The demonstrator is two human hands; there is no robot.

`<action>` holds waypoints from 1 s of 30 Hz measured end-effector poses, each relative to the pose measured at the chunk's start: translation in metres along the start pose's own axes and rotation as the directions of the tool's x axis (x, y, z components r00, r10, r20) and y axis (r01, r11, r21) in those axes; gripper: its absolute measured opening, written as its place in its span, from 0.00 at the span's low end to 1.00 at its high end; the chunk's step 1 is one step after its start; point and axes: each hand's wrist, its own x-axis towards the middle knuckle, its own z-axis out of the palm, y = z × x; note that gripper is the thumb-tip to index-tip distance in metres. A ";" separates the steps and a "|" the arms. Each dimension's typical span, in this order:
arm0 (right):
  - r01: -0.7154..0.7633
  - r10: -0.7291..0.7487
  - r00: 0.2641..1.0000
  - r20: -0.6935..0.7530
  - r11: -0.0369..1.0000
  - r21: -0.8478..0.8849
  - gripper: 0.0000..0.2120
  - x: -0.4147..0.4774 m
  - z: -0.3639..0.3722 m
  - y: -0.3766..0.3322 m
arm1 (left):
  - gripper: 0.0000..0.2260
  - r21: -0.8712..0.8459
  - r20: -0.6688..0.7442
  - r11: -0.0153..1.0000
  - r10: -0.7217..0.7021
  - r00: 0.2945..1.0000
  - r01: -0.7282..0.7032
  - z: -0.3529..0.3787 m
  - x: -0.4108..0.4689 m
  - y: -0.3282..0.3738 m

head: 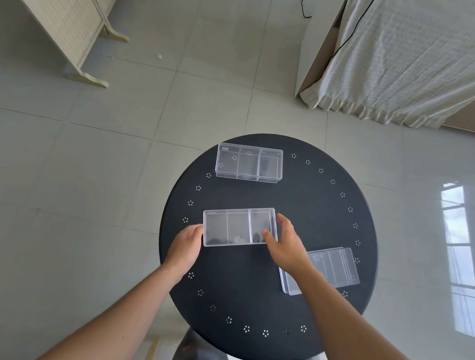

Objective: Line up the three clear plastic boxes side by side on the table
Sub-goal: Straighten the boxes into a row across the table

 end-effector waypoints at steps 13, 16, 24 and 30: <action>-0.117 0.100 0.977 -0.188 0.990 -0.081 0.31 -0.031 -0.075 0.090 | 0.10 0.219 -0.098 0.934 0.309 0.946 -0.282 0.042 -0.040 0.012; -0.166 0.141 0.967 -0.212 0.981 -0.103 0.31 -0.038 -0.098 0.117 | 0.10 0.184 -0.055 0.953 0.256 0.965 -0.242 0.066 -0.056 0.008; -0.237 0.234 0.964 -0.127 0.971 -0.015 0.32 -0.046 -0.133 0.189 | 0.09 0.131 0.103 0.989 0.052 0.993 -0.065 0.136 -0.075 -0.028; -0.240 0.239 0.971 0.025 0.971 0.018 0.32 -0.048 -0.133 0.216 | 0.20 0.058 0.116 0.991 -0.125 0.985 0.119 0.181 -0.085 -0.052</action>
